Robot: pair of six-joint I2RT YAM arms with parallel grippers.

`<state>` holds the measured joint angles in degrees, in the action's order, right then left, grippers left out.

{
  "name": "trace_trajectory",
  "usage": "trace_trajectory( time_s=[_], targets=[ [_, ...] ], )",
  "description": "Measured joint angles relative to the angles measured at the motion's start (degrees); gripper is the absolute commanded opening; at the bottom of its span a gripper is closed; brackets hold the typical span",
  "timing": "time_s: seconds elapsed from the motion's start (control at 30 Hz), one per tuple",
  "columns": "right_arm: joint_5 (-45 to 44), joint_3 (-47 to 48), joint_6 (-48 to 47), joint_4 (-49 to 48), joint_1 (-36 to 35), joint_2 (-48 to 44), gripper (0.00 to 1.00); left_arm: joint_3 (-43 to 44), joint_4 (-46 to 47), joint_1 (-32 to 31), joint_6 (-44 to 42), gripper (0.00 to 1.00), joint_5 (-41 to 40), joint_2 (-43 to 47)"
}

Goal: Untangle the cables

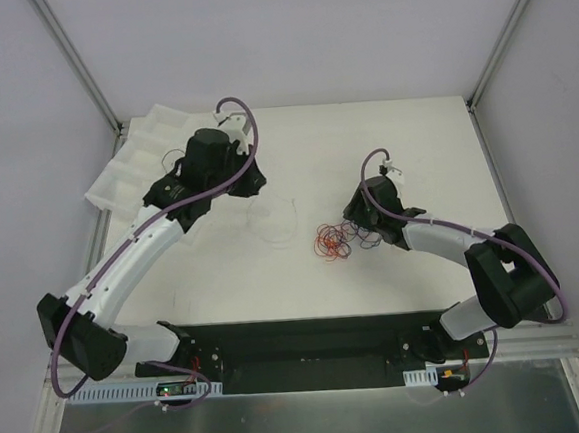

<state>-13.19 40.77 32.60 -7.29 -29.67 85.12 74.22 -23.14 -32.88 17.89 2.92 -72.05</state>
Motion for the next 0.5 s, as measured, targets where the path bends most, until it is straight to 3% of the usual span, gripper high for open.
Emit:
trace_trajectory(
  time_s=[0.3, 0.33, 0.4, 0.5],
  targets=[
    [0.11, -0.66, -1.75, -1.57, 0.0, -1.46, 0.52, 1.55, 0.17, 1.62, 3.28, 0.0, 7.17, -15.1],
    [0.17, -0.66, -1.81, -1.6, 0.0, -1.46, 0.52, 0.83, 0.61, 1.92, 3.96, 0.0, 7.1, -15.28],
    [0.39, -0.66, -1.92, -1.84, 0.0, -1.44, 0.52, -3.08, 2.95, 3.1, 5.86, 0.11, 6.23, -13.84],
    [0.68, -0.66, -2.03, -2.34, 0.02, -1.33, 0.52, -11.43, 5.46, 5.95, 8.94, 0.13, 5.38, -9.62]
  ],
)
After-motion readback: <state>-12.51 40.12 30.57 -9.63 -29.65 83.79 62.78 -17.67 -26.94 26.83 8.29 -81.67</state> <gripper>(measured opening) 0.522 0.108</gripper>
